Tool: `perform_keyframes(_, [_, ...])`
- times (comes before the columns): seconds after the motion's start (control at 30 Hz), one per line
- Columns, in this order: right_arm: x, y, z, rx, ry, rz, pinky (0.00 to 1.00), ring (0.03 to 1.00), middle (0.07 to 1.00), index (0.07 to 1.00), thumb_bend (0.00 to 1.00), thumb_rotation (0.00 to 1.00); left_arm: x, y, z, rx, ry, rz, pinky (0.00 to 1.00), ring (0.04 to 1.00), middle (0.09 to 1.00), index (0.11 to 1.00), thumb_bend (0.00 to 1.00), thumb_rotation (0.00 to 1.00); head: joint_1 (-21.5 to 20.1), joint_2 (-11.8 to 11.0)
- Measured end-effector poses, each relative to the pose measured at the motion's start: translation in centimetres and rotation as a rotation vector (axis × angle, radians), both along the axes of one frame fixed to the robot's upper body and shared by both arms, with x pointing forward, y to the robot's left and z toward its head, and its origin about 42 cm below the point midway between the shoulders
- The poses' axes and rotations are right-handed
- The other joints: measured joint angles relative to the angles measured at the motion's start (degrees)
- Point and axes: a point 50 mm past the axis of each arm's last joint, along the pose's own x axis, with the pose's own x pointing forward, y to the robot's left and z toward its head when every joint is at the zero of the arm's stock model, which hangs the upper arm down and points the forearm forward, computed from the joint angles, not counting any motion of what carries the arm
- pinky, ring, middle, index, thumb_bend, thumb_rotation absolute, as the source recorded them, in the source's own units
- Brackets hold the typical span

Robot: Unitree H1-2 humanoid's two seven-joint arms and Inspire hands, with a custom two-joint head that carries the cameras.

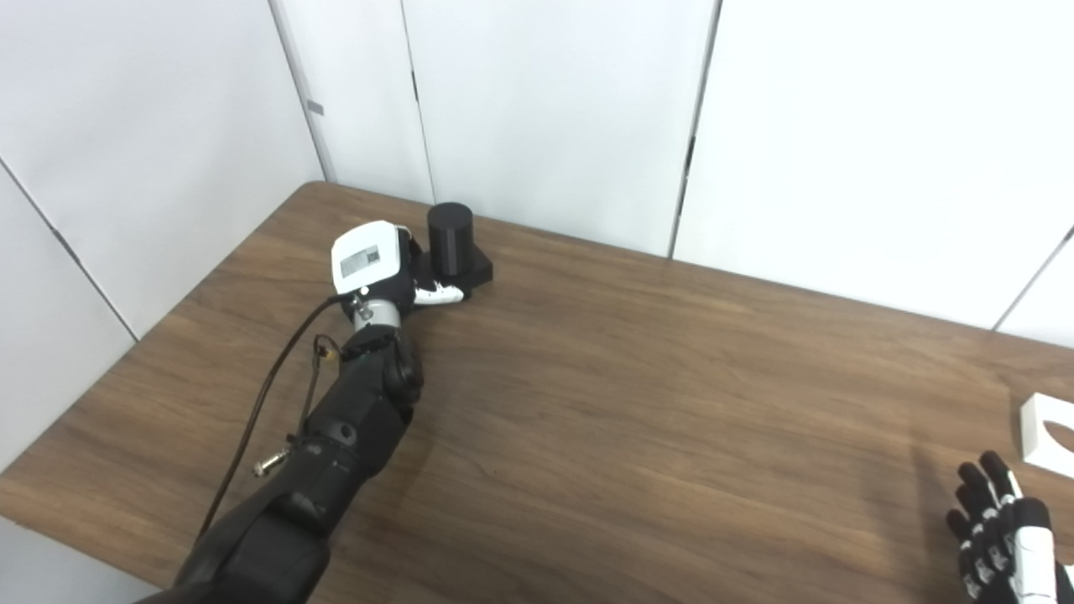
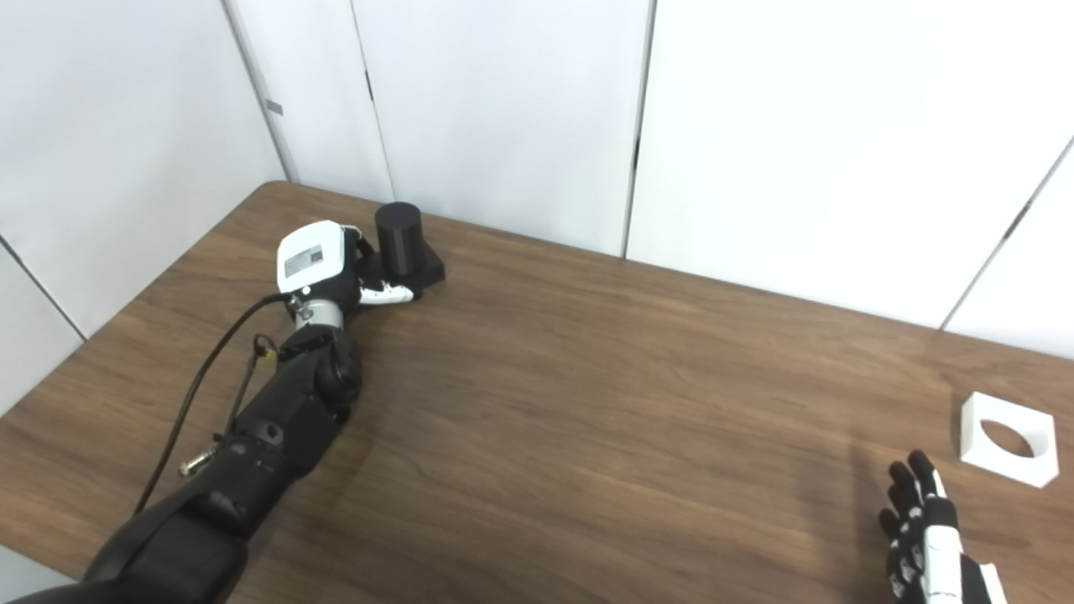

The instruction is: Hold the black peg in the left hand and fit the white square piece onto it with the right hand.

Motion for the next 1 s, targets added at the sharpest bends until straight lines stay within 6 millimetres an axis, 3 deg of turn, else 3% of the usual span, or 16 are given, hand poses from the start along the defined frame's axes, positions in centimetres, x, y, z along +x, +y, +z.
perform_keyframes(0.23, [0.0, 0.0, 0.0, -0.008, 0.001, 0.000, 1.00, 1.000, 0.970, 0.981, 0.57, 1.00, -0.4, -0.3, 0.1, -0.075, 0.008, -0.024, 0.79, 0.808, 0.733, 0.481, 0.52, 0.05, -0.6, 0.2])
perform_keyframes(0.37, [0.0, 0.1, 0.0, -0.010, 0.004, 0.000, 1.00, 1.000, 0.962, 0.976, 0.56, 1.00, -1.8, -0.6, 0.2, -0.145, 0.004, -0.074, 0.74, 0.806, 0.723, 0.480, 0.51, 0.05, -2.1, 1.1])
perform_keyframes(0.5, [0.0, 0.2, 0.0, -0.019, 0.006, -0.001, 1.00, 1.000, 0.960, 0.976, 0.55, 1.00, -4.6, -1.9, 1.4, -0.191, -0.035, -0.150, 0.68, 0.776, 0.703, 0.480, 0.51, 0.05, -2.9, 1.7])
perform_keyframes(0.83, [-0.1, 0.6, 0.8, -0.035, -0.015, 0.001, 1.00, 1.000, 0.955, 0.977, 0.47, 1.00, -13.5, -5.6, 5.0, -0.241, -0.097, -0.332, 0.71, 0.794, 0.738, 0.483, 0.51, 0.06, -5.5, 3.7])
perform_keyframes(1.0, [-0.2, 0.9, 1.8, -0.045, -0.036, 0.006, 1.00, 1.000, 0.957, 0.981, 0.42, 1.00, -18.0, -9.1, 3.9, -0.240, -0.074, -0.447, 0.73, 0.800, 0.743, 0.483, 0.51, 0.05, -9.3, 6.2])
